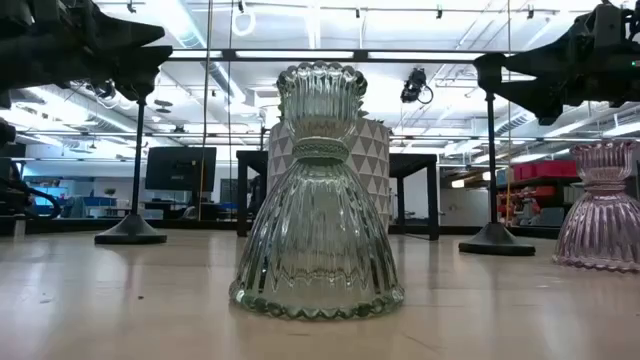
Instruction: Pick & Place candle stick holders
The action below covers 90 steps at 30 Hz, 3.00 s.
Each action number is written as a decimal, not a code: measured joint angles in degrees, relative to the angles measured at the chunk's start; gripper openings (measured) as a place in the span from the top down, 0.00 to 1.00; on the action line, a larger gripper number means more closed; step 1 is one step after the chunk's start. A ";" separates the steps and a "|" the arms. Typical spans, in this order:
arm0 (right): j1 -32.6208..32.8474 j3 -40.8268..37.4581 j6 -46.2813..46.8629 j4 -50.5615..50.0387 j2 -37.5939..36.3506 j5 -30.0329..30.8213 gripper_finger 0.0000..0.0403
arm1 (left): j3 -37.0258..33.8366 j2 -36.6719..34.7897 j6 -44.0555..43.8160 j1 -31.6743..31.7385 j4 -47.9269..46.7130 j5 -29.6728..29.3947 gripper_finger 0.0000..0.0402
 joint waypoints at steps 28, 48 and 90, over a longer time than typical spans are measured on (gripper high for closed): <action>0.00 0.00 0.00 0.01 -0.01 -0.01 0.30 | -0.01 0.00 -0.01 0.01 0.00 0.00 0.53; -0.01 -0.02 -0.01 -0.01 -0.01 -0.01 0.30 | 0.00 0.00 -0.01 0.00 0.01 0.00 0.53; 0.00 1.84 7.21 10.33 0.59 -8.24 0.30 | 0.00 0.00 0.13 0.02 0.06 -5.48 0.53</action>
